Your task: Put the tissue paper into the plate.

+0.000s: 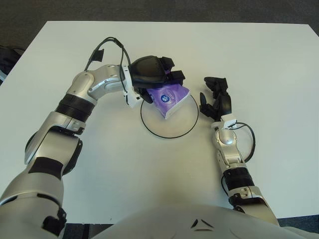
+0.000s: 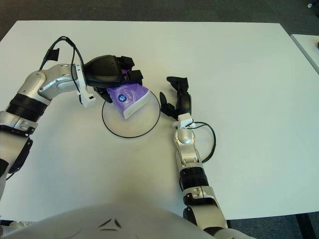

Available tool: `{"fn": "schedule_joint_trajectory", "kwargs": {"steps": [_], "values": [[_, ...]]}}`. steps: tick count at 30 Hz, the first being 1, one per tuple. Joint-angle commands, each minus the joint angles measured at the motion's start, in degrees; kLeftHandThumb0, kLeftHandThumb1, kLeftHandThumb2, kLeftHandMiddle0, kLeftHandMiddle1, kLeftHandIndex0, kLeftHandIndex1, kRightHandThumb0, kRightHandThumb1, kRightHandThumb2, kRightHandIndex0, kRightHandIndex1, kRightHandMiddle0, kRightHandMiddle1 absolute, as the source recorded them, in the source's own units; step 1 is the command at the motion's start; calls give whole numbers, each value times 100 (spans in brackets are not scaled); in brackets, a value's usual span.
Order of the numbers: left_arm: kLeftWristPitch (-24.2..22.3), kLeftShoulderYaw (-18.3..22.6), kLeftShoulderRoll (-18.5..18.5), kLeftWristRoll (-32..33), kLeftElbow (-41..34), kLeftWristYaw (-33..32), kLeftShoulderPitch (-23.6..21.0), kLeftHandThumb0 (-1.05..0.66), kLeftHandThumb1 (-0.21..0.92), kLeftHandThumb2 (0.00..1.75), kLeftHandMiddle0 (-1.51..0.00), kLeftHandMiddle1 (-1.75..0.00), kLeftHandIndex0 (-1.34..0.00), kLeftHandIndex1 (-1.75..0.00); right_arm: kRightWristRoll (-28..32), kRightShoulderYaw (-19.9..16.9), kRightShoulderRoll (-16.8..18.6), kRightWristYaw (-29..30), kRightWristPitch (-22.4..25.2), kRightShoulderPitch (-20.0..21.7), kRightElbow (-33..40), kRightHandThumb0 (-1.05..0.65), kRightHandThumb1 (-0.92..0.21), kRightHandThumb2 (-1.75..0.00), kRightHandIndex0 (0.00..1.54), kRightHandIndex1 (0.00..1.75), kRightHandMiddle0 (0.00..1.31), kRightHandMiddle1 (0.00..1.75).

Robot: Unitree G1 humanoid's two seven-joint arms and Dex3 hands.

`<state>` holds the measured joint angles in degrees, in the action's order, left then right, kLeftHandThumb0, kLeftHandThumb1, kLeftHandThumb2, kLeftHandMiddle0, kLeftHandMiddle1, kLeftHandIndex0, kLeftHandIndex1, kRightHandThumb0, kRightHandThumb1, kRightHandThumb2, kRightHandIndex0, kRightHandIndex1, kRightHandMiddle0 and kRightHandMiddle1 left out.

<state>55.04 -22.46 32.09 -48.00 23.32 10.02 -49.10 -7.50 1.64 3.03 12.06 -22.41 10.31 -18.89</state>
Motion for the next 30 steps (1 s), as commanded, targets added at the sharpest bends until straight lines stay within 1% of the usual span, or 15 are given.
{"fn": "schedule_joint_trajectory", "kwargs": {"steps": [1,7,11,13,14,15,16,17,19,20,21,23,24,27,30], "values": [[48,-20,24,-94,43,-289,-103,-47,31,132,-115,-175,-61,-175,4,-30,2,-5,360,-676,-849,-57,-73,-76,34,80,5,126],[224,-4,-114,-353,432,-1269,-118,-46,33,130,-113,-175,-60,-175,10,-40,0,0,328,-659,-881,-57,-73,-76,34,80,6,127],[433,-15,-189,-296,711,-1701,-159,-44,43,117,-102,-175,-52,-175,12,-45,-2,3,315,-645,-906,-57,-73,-76,35,80,6,127],[505,-46,-197,-271,816,-1780,-195,-43,51,107,-86,-175,-46,-175,11,-46,-2,5,314,-640,-914,-57,-73,-77,35,80,6,127],[539,-72,-195,-227,881,-1736,-216,-43,52,105,-83,-175,-45,-175,9,-46,-3,7,314,-638,-918,-57,-73,-77,35,80,6,127],[544,-116,-184,-111,946,-1536,-238,-42,57,98,-72,-175,-42,-175,5,-46,-3,11,313,-636,-920,-57,-73,-77,35,80,6,127],[550,-147,-177,-28,998,-1392,-257,-58,70,86,-46,-165,-27,-167,2,-46,-3,14,313,-634,-922,-57,-73,-77,34,80,6,127],[556,-194,-169,110,1066,-1166,-278,-70,78,78,-29,-151,-17,-157,-1,-45,-3,18,315,-634,-921,-57,-73,-77,34,79,6,127],[572,-267,-159,348,1179,-814,-317,-81,85,73,-15,-130,-9,-141,-7,-45,2,30,331,-624,-924,-57,-73,-77,34,79,6,127],[578,-296,-156,465,1222,-653,-331,-88,87,76,-10,-112,-6,-127,-9,-44,4,36,339,-620,-924,-58,-73,-77,33,78,7,127],[589,-328,-151,608,1269,-470,-338,-91,88,77,-8,-105,-4,-123,-16,-44,6,47,354,-617,-921,-58,-73,-77,33,78,7,127],[604,-357,-143,813,1320,-215,-343,-99,91,85,-5,-78,-2,-102,-31,-41,5,66,367,-613,-922,-58,-74,-76,33,78,8,128],[607,-362,-141,893,1332,-119,-344,-101,91,88,-4,-68,-1,-95,-37,-40,4,73,368,-610,-925,-58,-74,-76,33,78,8,128],[588,-346,-132,1112,1349,145,-332,-104,92,92,-3,-52,0,-83,-77,-27,-11,114,348,-605,-940,-59,-74,-76,33,78,8,129],[551,-315,-141,1278,1352,356,-310,-104,92,94,-2,-43,0,-75,-110,-11,-27,147,334,-602,-951,-59,-75,-75,34,79,8,129]]}}
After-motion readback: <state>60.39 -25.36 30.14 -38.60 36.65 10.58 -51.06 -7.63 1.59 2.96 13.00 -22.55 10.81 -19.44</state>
